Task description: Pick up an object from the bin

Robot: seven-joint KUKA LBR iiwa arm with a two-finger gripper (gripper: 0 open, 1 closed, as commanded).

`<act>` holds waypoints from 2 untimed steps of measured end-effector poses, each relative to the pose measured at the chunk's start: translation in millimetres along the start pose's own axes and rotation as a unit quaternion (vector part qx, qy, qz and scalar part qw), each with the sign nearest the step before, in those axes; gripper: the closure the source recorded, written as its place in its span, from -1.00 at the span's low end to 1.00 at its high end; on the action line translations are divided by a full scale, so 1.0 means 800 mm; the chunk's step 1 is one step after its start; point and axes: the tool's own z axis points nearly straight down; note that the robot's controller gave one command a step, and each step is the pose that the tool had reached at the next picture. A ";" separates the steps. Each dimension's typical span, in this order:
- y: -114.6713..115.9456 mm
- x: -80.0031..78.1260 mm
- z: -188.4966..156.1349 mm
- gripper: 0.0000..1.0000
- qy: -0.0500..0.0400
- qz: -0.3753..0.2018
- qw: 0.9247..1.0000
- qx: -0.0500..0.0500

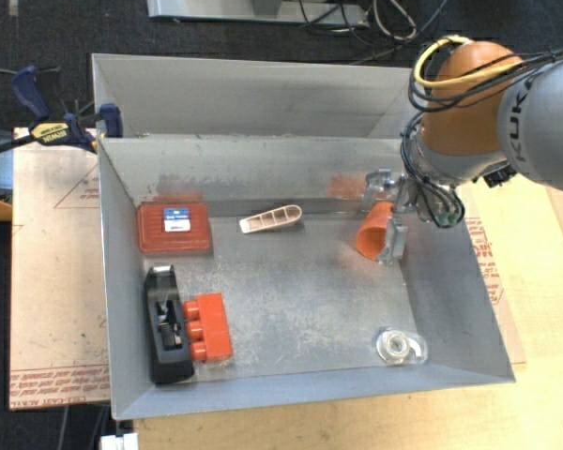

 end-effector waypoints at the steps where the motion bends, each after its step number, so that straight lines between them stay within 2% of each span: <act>1: 0.000 -0.002 -0.005 -1.00 -0.004 -0.001 1.000 0.000; 2: -0.060 -0.021 0.098 -1.00 -0.004 -0.056 0.998 0.001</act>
Offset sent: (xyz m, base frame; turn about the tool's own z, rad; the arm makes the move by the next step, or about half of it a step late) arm 0.0149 -0.0474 -0.0804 -0.1147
